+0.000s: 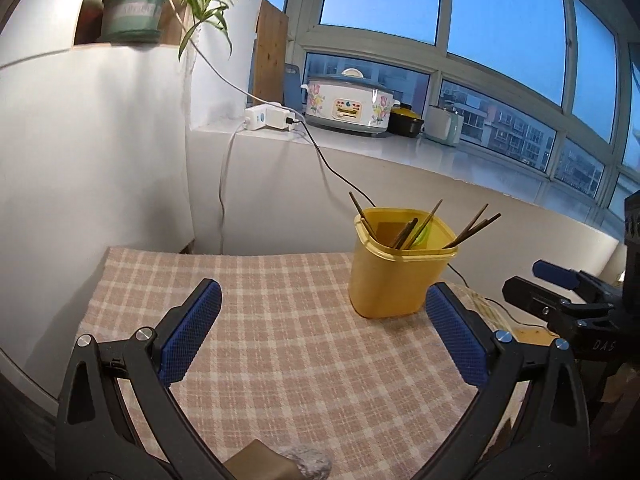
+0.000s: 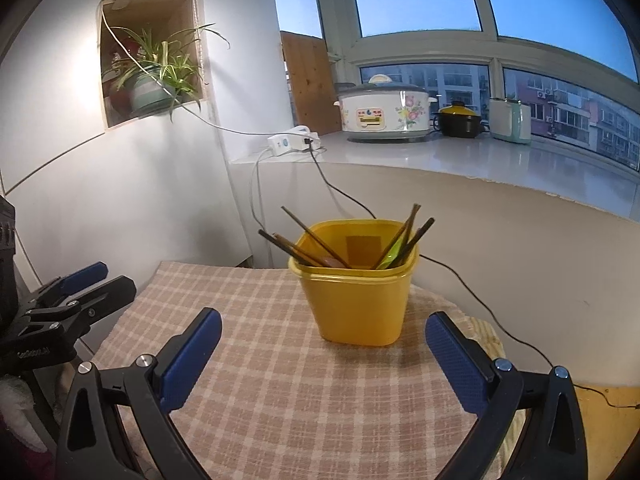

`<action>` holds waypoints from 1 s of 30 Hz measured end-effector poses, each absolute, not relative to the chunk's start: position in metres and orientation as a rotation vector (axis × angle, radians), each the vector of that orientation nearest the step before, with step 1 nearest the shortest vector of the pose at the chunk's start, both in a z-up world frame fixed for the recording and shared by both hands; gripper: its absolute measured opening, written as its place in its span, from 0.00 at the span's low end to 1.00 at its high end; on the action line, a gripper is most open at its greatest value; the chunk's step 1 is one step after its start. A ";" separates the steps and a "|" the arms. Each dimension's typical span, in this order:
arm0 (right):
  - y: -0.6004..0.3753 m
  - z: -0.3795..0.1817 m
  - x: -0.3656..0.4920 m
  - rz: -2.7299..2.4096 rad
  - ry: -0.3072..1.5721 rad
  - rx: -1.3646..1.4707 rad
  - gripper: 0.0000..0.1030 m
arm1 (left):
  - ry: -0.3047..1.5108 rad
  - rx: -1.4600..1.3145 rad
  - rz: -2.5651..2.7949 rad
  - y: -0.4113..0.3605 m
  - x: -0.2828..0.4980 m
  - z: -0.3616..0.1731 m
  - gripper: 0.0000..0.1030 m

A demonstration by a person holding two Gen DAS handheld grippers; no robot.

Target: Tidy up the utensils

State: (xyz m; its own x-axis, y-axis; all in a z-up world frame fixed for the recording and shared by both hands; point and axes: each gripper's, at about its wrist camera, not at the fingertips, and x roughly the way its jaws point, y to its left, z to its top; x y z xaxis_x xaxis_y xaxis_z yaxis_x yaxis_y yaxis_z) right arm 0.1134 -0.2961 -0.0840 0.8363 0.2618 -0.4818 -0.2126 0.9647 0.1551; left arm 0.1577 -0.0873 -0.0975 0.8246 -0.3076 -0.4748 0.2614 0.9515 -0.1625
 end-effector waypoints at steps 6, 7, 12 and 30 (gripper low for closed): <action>-0.296 -0.084 0.110 0.254 0.523 0.110 1.00 | 0.529 -0.113 -0.306 -0.083 0.154 -0.099 1.00; -0.296 -0.083 0.109 0.254 0.522 0.111 1.00 | 0.528 -0.114 -0.307 -0.084 0.154 -0.098 1.00; -0.295 -0.081 0.106 0.277 0.515 0.118 1.00 | 0.521 -0.109 -0.315 -0.085 0.151 -0.097 1.00; -0.295 -0.082 0.106 0.289 0.519 0.135 1.00 | 0.523 -0.116 -0.333 -0.087 0.147 -0.094 1.00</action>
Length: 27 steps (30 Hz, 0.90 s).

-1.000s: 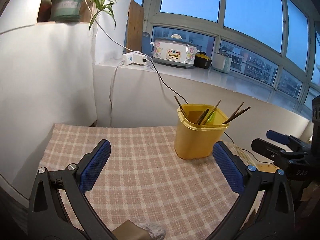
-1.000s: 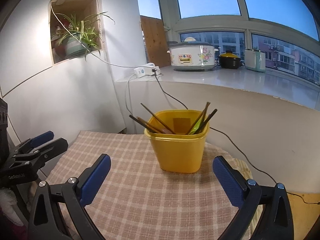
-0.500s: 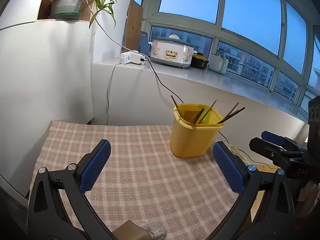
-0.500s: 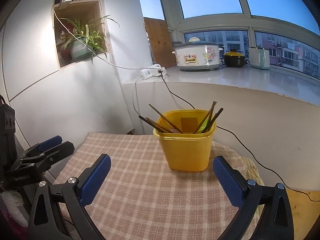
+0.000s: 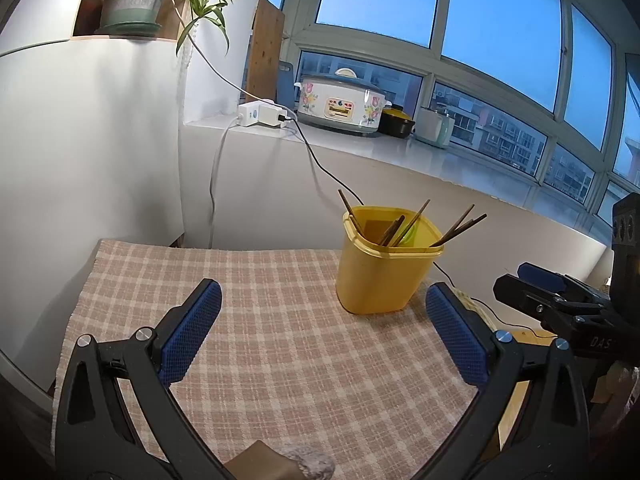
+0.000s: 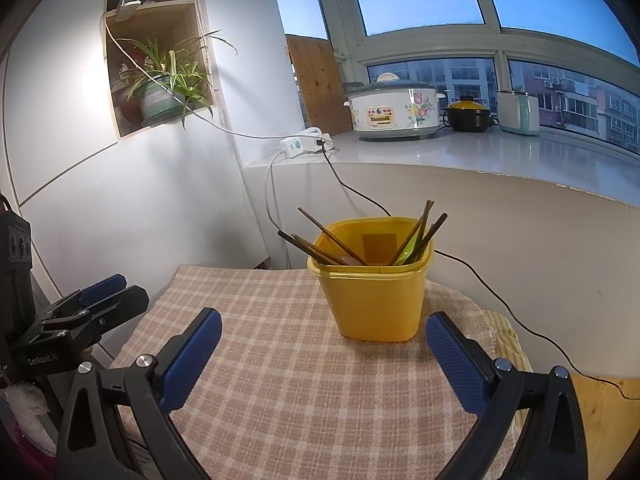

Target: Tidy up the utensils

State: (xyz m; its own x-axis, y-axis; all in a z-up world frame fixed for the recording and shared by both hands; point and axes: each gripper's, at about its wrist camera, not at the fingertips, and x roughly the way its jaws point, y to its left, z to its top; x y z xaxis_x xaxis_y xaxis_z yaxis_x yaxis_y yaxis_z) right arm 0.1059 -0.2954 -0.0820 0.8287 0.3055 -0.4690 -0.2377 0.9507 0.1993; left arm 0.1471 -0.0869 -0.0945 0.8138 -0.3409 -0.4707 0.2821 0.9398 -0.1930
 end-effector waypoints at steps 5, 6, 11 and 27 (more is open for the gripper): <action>-0.294 -0.083 0.107 0.293 0.522 0.133 1.00 | 0.525 -0.119 -0.332 -0.087 0.148 -0.095 1.00; -0.294 -0.083 0.107 0.294 0.523 0.133 1.00 | 0.526 -0.118 -0.332 -0.087 0.148 -0.095 1.00; -0.294 -0.083 0.107 0.292 0.525 0.133 1.00 | 0.524 -0.117 -0.336 -0.087 0.148 -0.095 1.00; -0.296 -0.084 0.107 0.284 0.526 0.142 1.00 | 0.528 -0.116 -0.337 -0.090 0.148 -0.094 1.00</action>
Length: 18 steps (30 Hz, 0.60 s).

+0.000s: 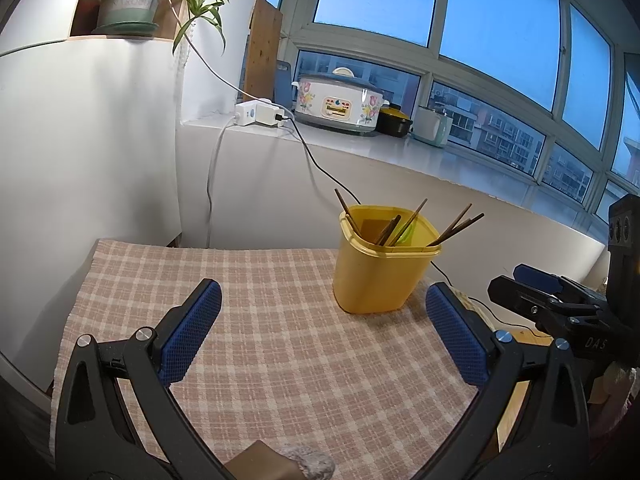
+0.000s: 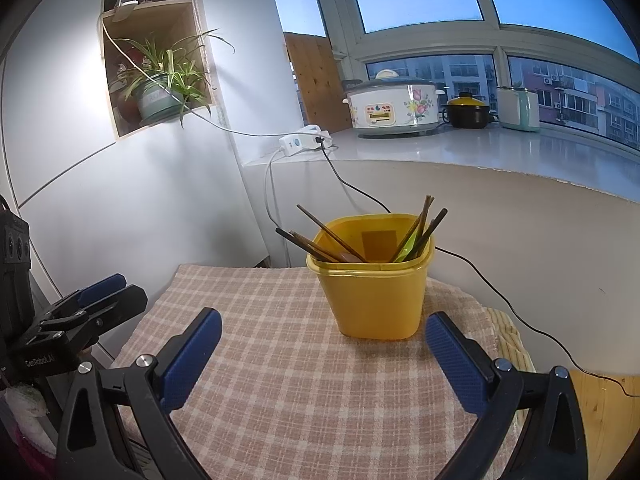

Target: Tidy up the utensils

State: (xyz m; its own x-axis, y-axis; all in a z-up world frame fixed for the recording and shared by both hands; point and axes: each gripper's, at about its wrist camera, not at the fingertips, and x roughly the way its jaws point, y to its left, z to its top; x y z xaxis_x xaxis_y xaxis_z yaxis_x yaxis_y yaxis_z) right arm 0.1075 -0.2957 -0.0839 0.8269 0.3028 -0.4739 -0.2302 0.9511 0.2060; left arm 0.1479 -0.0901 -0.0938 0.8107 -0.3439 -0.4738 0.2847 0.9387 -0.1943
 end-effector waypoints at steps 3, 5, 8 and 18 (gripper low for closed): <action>-0.296 -0.084 0.107 0.285 0.527 0.142 1.00 | 0.528 -0.118 -0.337 -0.089 0.148 -0.094 1.00; -0.295 -0.084 0.107 0.283 0.527 0.142 1.00 | 0.528 -0.117 -0.337 -0.091 0.148 -0.094 1.00; -0.296 -0.084 0.107 0.285 0.527 0.144 1.00 | 0.527 -0.119 -0.337 -0.090 0.148 -0.094 1.00; -0.296 -0.084 0.108 0.284 0.528 0.142 1.00 | 0.529 -0.119 -0.335 -0.091 0.148 -0.094 1.00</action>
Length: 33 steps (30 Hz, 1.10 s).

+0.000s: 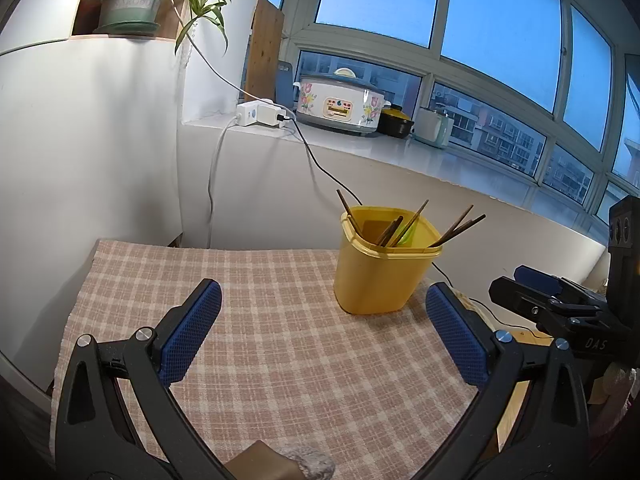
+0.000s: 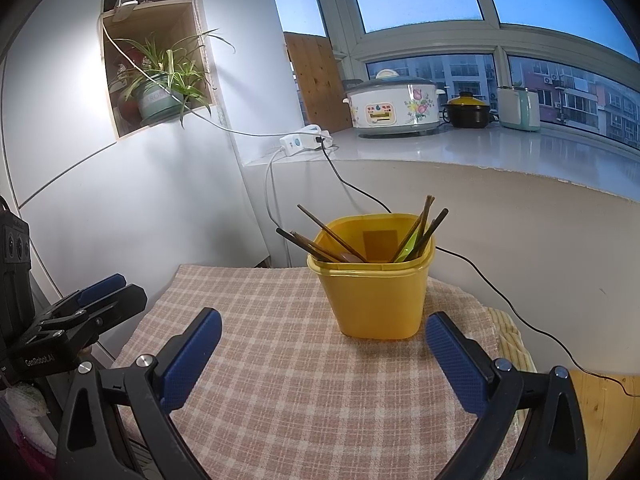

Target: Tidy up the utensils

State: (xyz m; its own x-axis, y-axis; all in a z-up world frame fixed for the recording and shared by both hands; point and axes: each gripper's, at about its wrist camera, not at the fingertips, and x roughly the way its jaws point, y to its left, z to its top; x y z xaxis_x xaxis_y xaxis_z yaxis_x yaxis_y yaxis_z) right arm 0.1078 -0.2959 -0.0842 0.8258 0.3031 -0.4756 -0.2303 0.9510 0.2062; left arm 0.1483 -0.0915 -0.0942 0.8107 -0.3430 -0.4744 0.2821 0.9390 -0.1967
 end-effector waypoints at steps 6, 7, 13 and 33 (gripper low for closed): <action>-0.297 -0.086 0.109 0.285 0.533 0.146 1.00 | 0.530 -0.120 -0.334 -0.092 0.148 -0.095 1.00; -0.297 -0.086 0.109 0.285 0.533 0.146 1.00 | 0.530 -0.123 -0.335 -0.092 0.148 -0.095 1.00; -0.297 -0.086 0.109 0.284 0.532 0.147 1.00 | 0.529 -0.121 -0.336 -0.091 0.148 -0.094 1.00; -0.298 -0.087 0.110 0.280 0.537 0.149 1.00 | 0.533 -0.121 -0.332 -0.093 0.147 -0.099 1.00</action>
State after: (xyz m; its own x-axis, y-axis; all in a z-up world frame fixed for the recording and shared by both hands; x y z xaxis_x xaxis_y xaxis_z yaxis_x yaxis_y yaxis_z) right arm 0.1104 -0.2978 -0.0868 0.8223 0.3008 -0.4831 -0.2233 0.9514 0.2123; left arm 0.1474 -0.0926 -0.0988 0.8092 -0.3411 -0.4784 0.2789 0.9396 -0.1982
